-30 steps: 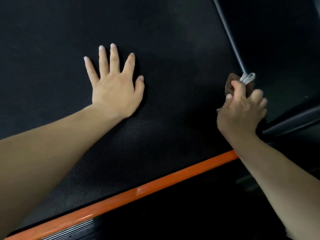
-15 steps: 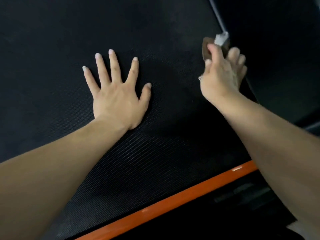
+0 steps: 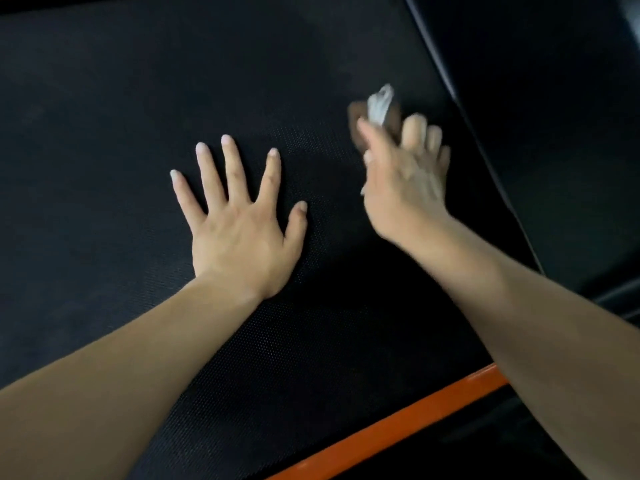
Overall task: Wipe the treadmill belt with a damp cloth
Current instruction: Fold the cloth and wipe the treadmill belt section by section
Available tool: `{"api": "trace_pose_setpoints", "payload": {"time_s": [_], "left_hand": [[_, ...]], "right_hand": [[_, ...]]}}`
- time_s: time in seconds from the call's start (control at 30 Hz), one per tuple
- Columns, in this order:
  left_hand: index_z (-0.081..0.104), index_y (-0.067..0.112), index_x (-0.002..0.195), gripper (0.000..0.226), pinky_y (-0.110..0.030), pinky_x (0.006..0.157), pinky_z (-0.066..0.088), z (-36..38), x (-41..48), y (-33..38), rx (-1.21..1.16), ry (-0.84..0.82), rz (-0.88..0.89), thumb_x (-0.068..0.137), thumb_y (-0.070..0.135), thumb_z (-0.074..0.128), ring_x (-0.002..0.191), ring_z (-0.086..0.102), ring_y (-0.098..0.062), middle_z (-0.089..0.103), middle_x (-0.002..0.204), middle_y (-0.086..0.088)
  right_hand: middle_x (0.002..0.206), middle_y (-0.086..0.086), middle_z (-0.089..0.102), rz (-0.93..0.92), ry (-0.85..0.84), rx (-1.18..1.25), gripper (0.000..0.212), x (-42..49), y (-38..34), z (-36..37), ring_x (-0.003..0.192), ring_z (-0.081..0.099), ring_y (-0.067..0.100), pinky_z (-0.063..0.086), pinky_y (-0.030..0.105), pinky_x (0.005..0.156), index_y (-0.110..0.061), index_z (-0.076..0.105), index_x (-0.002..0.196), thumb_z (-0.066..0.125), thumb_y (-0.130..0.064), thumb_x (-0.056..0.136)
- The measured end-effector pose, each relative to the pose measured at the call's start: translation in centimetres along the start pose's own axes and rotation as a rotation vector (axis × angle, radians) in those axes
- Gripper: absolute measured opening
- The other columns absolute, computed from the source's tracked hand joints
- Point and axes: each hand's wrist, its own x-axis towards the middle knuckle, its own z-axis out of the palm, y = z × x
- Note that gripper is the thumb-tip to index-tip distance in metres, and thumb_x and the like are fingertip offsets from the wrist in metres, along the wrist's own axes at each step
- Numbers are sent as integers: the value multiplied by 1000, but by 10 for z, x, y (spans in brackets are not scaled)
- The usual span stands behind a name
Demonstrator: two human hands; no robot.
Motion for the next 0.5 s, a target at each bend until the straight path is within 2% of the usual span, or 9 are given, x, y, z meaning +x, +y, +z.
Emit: {"api": "trace_pose_setpoints", "payload": {"time_s": [0.07,0.13,0.2,0.3,0.37,0.4,0.5], "left_hand": [[15,30,162,74,-68,122,-1,-2,1,-1,-3,8,0,97,66,17,156,-3,-46,4,170,-22],[27,29,160,73,-66,121,7,-8,12,-4,-16,50,21,96,65,25,153,10,-47,17,165,-26],[27,30,160,70,-63,122,7,-14,36,-8,-21,56,44,98,64,25,154,10,-43,16,164,-26],[9,36,162,73,-65,123,-7,-12,61,-14,10,8,47,98,70,16,157,-11,-39,-6,171,-17],[5,36,163,75,-67,122,-9,-9,62,-14,22,16,56,97,71,12,157,-13,-39,-6,172,-13],[5,36,163,75,-67,121,-8,-8,61,-14,21,20,56,97,72,11,157,-13,-39,-6,172,-13],[6,36,163,75,-68,122,-7,-11,61,-15,16,22,41,97,72,10,157,-13,-38,-5,172,-13]], "right_hand": [[119,12,43,-196,-64,20,47,-25,-2,-4,106,41,35,34,46,90,-36,41,142,49,-26,97],[119,11,42,-290,-130,19,50,-22,6,-4,106,40,35,33,45,90,-37,39,144,51,-28,96],[126,14,42,-207,-75,-17,50,10,15,1,112,40,38,32,47,95,-39,40,144,50,-29,96],[137,13,38,82,0,4,43,64,29,5,123,37,38,30,47,104,-39,42,142,42,-32,100],[140,13,35,151,-16,7,42,71,25,5,125,35,37,28,46,106,-38,41,142,41,-32,100],[139,14,35,111,-26,3,42,65,19,5,124,35,37,29,47,105,-38,41,142,42,-31,100],[133,14,37,-163,-43,9,45,36,8,6,117,36,38,29,48,101,-39,39,144,42,-30,100]]}}
